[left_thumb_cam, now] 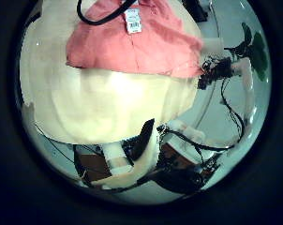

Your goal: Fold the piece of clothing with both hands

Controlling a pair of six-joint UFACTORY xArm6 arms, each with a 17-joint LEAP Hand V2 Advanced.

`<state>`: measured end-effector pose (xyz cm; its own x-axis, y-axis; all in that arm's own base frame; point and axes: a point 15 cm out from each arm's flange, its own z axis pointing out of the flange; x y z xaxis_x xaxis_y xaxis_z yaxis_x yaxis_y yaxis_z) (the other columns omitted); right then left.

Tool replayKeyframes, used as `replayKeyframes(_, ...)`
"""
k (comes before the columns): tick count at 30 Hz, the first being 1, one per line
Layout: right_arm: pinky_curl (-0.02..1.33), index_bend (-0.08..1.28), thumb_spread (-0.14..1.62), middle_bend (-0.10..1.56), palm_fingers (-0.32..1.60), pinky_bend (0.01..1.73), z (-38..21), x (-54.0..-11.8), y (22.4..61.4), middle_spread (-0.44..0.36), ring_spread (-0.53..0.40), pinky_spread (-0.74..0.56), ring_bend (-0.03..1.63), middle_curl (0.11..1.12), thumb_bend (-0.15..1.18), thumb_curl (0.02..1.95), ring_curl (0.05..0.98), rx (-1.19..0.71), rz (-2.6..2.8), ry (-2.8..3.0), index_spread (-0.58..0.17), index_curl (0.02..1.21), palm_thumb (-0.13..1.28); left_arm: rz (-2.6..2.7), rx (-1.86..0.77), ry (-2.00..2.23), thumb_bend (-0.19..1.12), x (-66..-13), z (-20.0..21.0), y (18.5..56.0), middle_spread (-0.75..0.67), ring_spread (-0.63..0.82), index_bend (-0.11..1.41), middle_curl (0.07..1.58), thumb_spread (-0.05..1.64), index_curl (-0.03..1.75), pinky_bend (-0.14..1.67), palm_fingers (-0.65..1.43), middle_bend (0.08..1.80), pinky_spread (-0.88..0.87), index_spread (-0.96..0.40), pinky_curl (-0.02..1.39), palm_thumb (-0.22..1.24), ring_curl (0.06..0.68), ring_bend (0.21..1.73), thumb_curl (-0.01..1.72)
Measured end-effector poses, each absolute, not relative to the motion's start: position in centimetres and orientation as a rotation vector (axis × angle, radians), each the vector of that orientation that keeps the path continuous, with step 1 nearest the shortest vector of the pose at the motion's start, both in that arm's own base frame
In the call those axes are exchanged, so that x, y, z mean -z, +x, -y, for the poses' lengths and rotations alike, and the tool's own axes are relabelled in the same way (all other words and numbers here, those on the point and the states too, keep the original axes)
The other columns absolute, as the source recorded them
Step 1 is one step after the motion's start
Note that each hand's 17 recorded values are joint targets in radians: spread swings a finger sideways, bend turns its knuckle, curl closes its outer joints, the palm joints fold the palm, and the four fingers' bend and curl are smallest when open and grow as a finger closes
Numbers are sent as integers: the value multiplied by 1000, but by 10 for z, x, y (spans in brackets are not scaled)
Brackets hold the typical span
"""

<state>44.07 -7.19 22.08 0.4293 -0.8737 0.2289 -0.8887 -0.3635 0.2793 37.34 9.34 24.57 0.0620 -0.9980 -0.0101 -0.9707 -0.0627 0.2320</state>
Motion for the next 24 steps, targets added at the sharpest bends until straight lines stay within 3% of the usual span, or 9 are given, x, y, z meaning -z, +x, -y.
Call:
replayKeyframes(8, 628, 993, 929, 1221, 1180, 1145, 47, -273, 451, -137, -213, -389, 1300, 725, -12, 530, 612, -218, 1535, 2436, -295, 787, 1082, 2007, 236, 2183, -18, -248, -109, 364, 264, 468, 164, 309, 1144, 309, 387, 34, 189, 446, 68, 311, 184, 220, 492, 257)
replayKeyframes(17, 640, 994, 958, 1229, 1162, 1175, -63, -305, 454, -136, -212, -372, 1316, 729, -15, 553, 617, -312, 1352, 2646, -293, 804, 1091, 1935, 218, 2255, -18, -251, -148, 345, 273, 468, 160, 308, 1144, 305, 391, 28, 188, 445, 68, 313, 184, 223, 496, 257)
replayKeyframes(24, 638, 987, 957, 1232, 1154, 1181, -150, -356, 468, -135, -211, -375, 1322, 730, -16, 568, 617, -467, 1223, 2796, -294, 813, 1085, 1897, 212, 2288, -18, -256, -175, 325, 283, 468, 159, 309, 1144, 300, 396, 24, 190, 445, 68, 314, 184, 224, 501, 257)
